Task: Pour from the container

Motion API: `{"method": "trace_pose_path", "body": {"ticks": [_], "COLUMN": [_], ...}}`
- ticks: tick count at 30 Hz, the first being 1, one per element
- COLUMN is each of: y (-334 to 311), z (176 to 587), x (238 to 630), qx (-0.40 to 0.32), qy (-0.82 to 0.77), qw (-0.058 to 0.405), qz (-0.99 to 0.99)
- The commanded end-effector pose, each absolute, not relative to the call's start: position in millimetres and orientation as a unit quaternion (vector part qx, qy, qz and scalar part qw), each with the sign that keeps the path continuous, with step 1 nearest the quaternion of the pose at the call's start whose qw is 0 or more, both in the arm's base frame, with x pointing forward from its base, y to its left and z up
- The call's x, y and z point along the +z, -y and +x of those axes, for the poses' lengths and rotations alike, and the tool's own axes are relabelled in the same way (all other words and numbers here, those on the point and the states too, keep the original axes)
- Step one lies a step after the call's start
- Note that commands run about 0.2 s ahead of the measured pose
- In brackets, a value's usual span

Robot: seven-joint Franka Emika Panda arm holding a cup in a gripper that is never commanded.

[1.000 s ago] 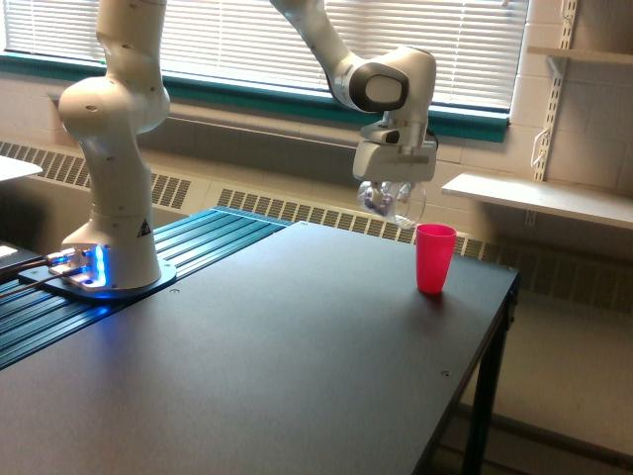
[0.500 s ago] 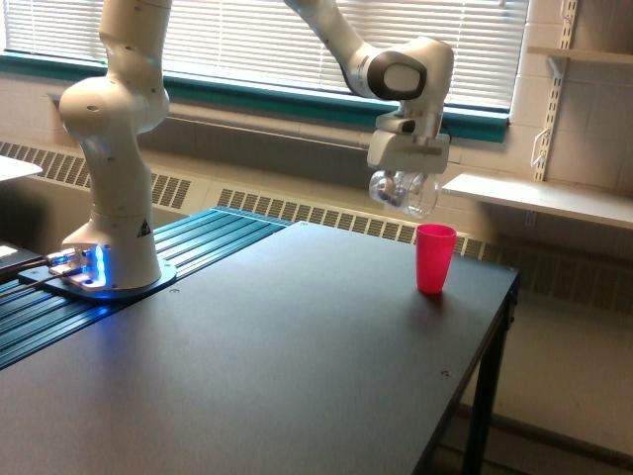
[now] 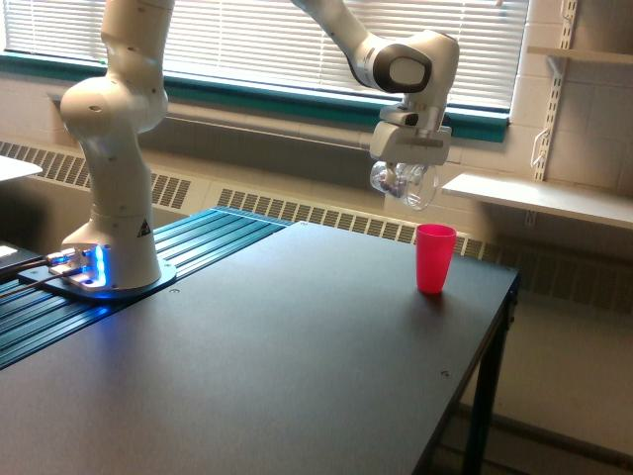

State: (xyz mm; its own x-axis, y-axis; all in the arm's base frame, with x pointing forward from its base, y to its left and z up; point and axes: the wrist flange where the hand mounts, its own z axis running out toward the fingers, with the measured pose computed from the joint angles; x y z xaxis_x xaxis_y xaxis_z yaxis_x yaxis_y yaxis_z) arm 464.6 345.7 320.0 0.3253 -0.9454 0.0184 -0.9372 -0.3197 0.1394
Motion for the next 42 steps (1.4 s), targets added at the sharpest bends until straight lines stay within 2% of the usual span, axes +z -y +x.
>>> {"method": "trace_pose_path", "body": {"ticks": [1,9,24,42], "y": [-345,-341,-345,-346], "z": [469,480,498,487], "x": [319,322,332,313], "qx": [-0.052,-0.074,-0.098,-0.114], "qy": [0.577,0.590,0.601,0.604], "qw": [0.074,0.084,0.069,0.087], "qz": [0.812,0.800,0.790,0.784]}}
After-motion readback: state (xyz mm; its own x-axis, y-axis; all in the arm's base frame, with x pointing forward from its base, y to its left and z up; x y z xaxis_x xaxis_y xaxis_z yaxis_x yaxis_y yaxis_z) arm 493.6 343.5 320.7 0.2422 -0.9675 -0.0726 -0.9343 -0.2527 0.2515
